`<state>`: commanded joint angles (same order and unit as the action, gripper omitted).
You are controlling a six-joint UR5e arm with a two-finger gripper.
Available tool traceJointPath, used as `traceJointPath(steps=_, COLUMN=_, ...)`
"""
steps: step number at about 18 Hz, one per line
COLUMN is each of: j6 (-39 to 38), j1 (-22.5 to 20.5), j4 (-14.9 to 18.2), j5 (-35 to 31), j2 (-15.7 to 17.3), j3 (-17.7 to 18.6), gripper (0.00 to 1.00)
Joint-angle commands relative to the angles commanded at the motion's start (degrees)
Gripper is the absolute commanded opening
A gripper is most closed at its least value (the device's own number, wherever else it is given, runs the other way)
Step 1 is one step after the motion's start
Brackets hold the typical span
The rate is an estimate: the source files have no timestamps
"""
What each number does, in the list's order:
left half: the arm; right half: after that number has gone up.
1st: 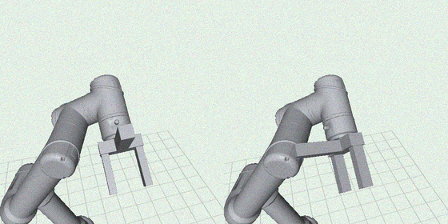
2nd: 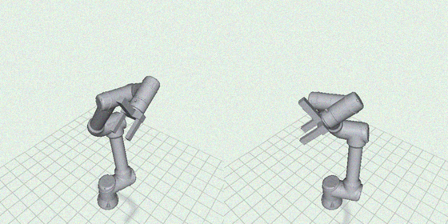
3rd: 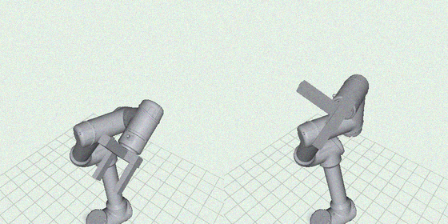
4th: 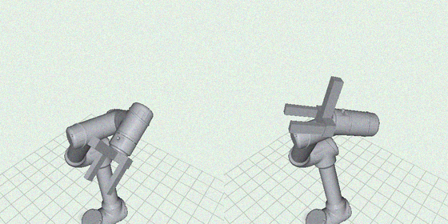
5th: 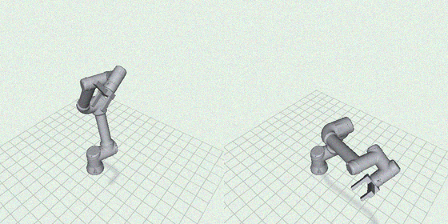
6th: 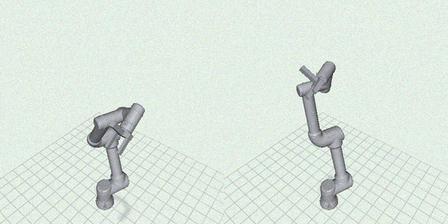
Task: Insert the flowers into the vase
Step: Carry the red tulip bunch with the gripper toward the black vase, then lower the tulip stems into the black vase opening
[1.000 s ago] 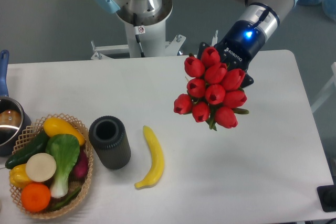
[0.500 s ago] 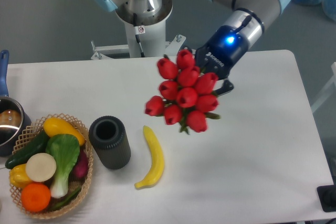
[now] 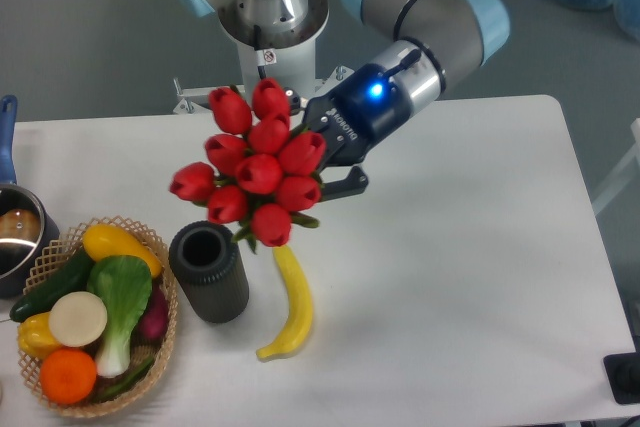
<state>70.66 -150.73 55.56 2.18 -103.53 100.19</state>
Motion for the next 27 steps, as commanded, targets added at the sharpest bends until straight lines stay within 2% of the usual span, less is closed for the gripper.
traceJointPath(steps=4, j6=6.04, j1=0.44, j4=-2.12, j5=4.49, j2=0.44, j3=4.57, gripper=0.33)
traceJointPath(steps=13, j6=11.42, j1=3.07, j4=-2.47, j5=5.38, j2=1.67, j3=7.21, gripper=0.33)
traceJointPath(steps=23, j6=13.98, j1=6.41, j4=-2.47, j5=5.9, j2=-0.35, j3=7.22, gripper=0.33)
traceJointPath(steps=27, j6=14.06, j1=6.77, j4=-2.47, j5=8.54, j2=-1.67, j3=7.31, gripper=0.33)
